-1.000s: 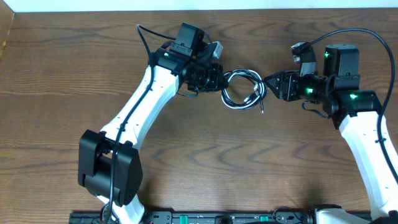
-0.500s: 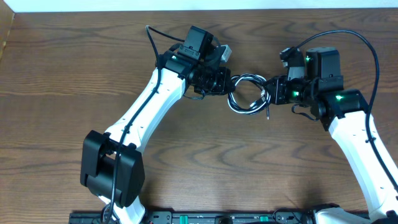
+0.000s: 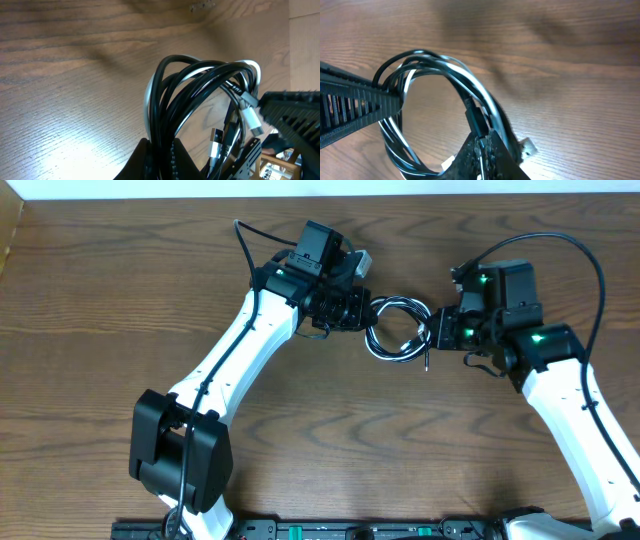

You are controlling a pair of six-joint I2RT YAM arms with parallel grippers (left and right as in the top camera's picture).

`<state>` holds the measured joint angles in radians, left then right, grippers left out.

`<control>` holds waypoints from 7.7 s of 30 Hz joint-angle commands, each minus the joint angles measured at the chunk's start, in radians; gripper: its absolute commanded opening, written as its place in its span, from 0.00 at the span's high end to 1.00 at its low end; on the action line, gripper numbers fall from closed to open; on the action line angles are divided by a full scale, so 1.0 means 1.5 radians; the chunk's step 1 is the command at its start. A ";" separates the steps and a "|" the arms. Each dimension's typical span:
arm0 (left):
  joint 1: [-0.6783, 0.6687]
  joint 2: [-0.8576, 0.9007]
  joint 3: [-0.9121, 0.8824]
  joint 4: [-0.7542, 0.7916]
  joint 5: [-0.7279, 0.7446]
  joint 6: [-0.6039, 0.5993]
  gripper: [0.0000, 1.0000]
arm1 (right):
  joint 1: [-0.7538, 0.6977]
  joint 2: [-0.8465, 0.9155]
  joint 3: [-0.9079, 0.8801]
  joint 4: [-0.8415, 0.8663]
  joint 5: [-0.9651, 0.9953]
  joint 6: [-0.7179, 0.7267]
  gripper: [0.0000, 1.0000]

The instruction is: Untangle cables

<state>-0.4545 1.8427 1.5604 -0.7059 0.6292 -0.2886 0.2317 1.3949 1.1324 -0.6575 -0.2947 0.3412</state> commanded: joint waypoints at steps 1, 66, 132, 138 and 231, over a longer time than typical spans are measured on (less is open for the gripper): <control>0.001 0.000 0.011 0.004 0.007 -0.014 0.93 | 0.021 0.020 0.008 0.006 -0.002 0.033 0.95; 0.013 0.000 0.011 0.047 0.129 -0.072 0.93 | -0.019 0.054 0.012 0.050 -0.097 0.071 0.99; 0.083 0.000 0.009 0.010 0.258 0.132 0.37 | -0.039 0.021 0.042 0.001 -0.092 -0.380 0.99; 0.083 0.000 0.009 0.122 0.243 -0.001 0.26 | -0.027 0.019 0.042 -0.022 -0.052 -0.379 0.99; 0.082 0.124 0.009 0.226 0.024 -0.229 0.92 | -0.109 0.152 0.029 -0.190 -0.003 -0.029 0.98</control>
<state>-0.3462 2.0293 1.5646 -0.2695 0.9260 -0.6968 0.0540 1.6279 1.1839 -0.9356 -0.3393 0.3325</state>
